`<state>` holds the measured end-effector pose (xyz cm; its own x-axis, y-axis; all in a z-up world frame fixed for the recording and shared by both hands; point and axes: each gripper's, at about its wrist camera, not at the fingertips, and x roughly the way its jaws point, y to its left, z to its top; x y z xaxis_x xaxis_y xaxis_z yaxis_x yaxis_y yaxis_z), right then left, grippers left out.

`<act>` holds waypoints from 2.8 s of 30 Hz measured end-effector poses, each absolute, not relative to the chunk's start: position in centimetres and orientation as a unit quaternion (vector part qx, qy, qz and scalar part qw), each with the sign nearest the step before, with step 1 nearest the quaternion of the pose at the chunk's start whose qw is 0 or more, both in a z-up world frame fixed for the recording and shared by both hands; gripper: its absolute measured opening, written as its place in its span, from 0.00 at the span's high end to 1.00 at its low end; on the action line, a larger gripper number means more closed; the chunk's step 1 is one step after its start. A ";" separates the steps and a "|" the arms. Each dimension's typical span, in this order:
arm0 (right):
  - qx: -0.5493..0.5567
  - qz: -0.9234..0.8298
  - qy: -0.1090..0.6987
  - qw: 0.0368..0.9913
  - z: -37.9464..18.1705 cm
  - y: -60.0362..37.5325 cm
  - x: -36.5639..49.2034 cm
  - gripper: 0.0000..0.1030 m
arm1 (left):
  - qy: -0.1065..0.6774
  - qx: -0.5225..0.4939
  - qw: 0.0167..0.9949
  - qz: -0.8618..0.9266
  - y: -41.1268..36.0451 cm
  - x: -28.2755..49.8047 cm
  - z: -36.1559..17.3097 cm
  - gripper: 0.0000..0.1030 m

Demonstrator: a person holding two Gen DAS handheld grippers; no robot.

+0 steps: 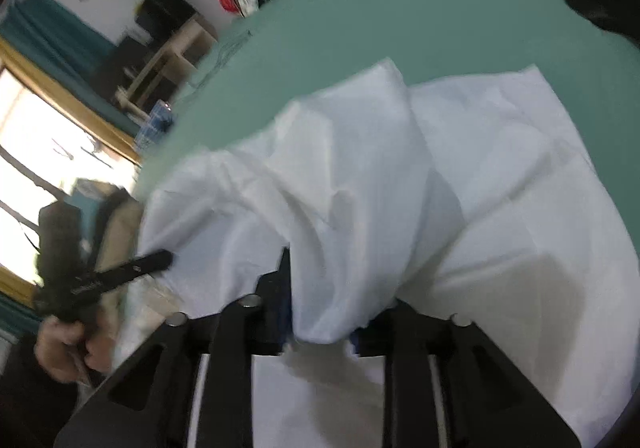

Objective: Fold large clothes

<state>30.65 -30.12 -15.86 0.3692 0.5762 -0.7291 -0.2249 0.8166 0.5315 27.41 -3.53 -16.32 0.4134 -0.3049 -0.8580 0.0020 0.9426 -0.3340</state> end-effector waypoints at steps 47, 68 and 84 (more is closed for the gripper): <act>-0.088 0.298 0.438 0.843 -12.0 -21.8 20.3 0.87 | 0.465 -0.108 0.876 -0.074 -6.9 24.6 -11.7 0.60; -0.007 0.186 0.451 0.873 -14.0 -27.2 25.4 0.35 | 0.487 -0.043 0.869 -0.072 -8.4 28.2 -14.7 0.60; -0.075 0.137 0.410 0.898 -9.2 -28.4 20.0 0.35 | 0.417 -0.017 0.908 -0.028 -4.0 18.1 -8.8 0.60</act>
